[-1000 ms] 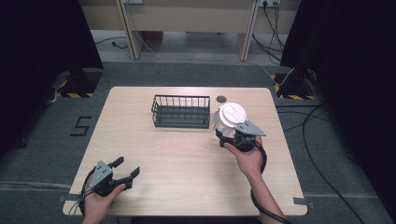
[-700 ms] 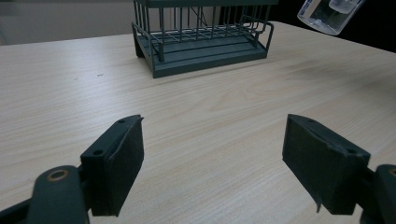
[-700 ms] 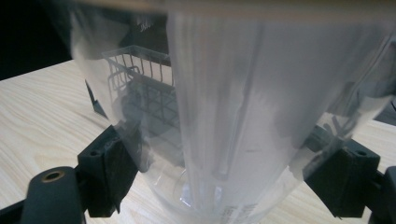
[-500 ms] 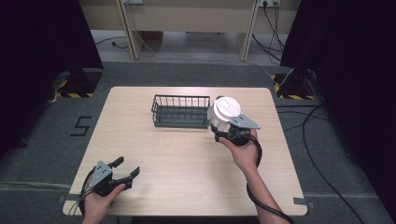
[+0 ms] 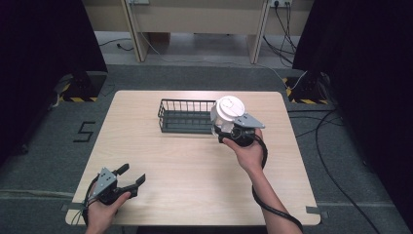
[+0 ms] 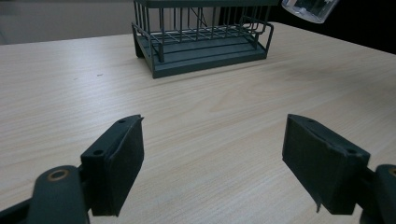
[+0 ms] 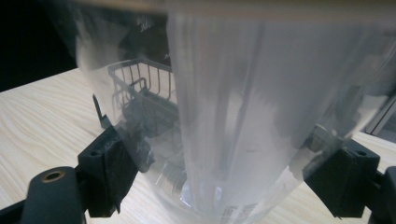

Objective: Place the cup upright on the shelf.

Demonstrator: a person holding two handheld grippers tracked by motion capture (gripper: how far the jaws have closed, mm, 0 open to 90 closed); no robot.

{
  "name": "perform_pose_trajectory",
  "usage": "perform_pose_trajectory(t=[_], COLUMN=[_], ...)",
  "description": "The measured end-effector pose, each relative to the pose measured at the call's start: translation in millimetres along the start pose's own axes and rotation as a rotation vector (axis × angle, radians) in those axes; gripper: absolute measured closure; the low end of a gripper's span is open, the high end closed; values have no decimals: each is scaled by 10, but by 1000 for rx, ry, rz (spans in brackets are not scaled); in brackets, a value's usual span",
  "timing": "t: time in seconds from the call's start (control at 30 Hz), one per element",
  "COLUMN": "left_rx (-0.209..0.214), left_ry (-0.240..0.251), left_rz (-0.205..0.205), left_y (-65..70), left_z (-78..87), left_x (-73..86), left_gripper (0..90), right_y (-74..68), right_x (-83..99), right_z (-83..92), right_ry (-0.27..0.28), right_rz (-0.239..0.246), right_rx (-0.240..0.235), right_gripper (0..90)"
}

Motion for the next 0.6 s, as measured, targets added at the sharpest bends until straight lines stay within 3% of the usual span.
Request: perform_pose_trajectory(t=[0.6], left_rx=[2], left_ry=[4], left_rz=[10], left_y=[-10], left_z=[4], left_x=[-8], left_gripper=[203], right_y=[-62], right_x=[-319], right_z=[-233], right_ry=[17], right_rz=[22], right_rx=[-20], right_gripper=[190])
Point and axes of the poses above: each handheld gripper's, and its own axes: z roughly backward along the jaws, x roughly out of its underside, y roughly to its right, the point moved 9 cm from there along -z, roughly forward along the jaws, and after that the axes turned 14 degrees about -x, right-handed, at the moved point
